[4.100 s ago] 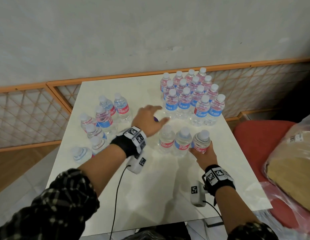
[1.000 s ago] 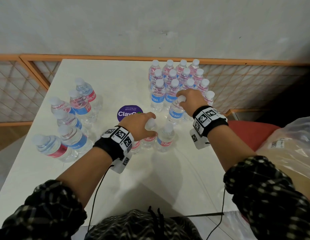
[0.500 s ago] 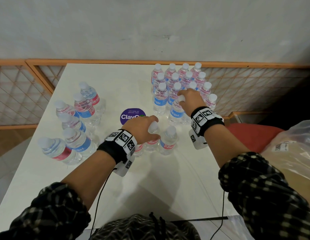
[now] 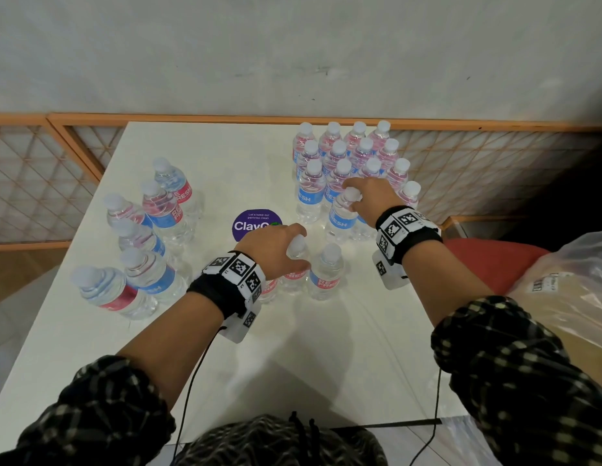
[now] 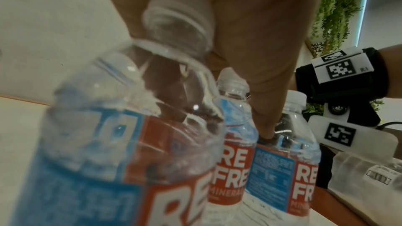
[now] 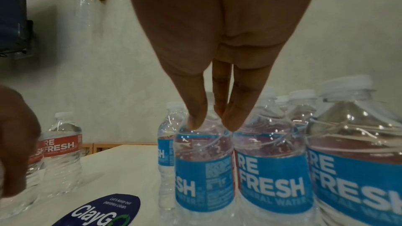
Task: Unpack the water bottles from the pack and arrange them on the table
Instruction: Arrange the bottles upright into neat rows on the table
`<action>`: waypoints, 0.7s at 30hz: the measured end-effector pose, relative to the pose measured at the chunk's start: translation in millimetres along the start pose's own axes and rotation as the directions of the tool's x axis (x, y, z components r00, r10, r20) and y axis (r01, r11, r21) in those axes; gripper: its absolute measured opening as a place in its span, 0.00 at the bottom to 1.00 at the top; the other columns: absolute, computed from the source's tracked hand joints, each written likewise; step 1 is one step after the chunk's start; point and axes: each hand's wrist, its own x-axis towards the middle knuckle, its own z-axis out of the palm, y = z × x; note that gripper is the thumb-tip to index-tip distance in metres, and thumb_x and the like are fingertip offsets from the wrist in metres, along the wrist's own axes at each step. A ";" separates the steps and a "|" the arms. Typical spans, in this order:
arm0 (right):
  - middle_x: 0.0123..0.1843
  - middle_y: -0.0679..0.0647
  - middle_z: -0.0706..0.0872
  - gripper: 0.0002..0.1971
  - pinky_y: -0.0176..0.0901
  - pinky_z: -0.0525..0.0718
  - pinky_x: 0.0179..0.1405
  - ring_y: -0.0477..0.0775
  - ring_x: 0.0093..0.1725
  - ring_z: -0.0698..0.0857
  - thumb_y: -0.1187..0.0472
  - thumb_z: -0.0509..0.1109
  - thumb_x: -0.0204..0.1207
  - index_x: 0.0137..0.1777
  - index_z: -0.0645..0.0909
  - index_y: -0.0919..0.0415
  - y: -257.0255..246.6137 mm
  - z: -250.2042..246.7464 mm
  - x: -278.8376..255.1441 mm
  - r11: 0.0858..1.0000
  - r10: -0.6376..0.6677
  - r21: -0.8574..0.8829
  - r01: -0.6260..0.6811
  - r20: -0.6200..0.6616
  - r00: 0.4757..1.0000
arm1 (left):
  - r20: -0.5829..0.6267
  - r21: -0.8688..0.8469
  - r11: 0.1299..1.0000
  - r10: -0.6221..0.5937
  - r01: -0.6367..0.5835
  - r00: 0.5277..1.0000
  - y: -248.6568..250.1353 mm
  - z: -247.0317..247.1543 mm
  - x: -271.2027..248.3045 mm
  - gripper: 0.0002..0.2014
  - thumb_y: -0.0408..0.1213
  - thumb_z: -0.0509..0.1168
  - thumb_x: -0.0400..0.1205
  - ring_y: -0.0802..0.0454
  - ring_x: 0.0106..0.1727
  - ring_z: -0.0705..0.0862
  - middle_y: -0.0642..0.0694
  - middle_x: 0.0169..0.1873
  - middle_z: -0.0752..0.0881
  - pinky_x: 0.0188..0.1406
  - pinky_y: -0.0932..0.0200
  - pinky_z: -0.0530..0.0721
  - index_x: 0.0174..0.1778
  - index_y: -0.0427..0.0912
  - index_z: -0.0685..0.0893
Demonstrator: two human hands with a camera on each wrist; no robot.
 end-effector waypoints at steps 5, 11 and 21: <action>0.61 0.64 0.83 0.24 0.47 0.76 0.55 0.65 0.62 0.80 0.69 0.68 0.76 0.72 0.75 0.56 0.0 -1.5 0.4 1.000 0.000 -0.005 0.000 0.003 1.000 | -0.002 -0.004 1.000 0.004 -0.004 1.000 -0.8 0.5 0.4 0.31 0.59 0.68 0.74 0.48 0.62 0.81 0.51 0.64 0.81 0.57 0.53 0.80 0.72 0.53 0.70; 0.71 0.64 0.72 0.32 0.53 0.76 0.64 0.66 0.69 0.74 0.72 0.64 0.76 0.79 0.63 0.57 -8.5 -6.1 -16.6 0.999 0.033 -0.030 -0.034 -0.013 0.999 | -0.003 -0.003 1.000 0.005 -0.005 1.000 -1.7 1.4 0.3 0.31 0.59 0.68 0.74 0.48 0.61 0.81 0.51 0.63 0.82 0.57 0.53 0.80 0.71 0.53 0.70; 0.50 0.48 0.83 0.24 0.43 0.80 0.50 0.47 0.42 0.81 0.42 0.73 0.70 0.65 0.77 0.47 -36.7 -3.9 -91.7 0.981 -0.180 0.123 0.151 0.268 0.947 | 0.000 0.003 1.000 0.008 -0.008 1.000 1.2 -0.5 2.2 0.30 0.57 0.69 0.73 0.47 0.58 0.83 0.49 0.60 0.83 0.55 0.51 0.82 0.69 0.51 0.72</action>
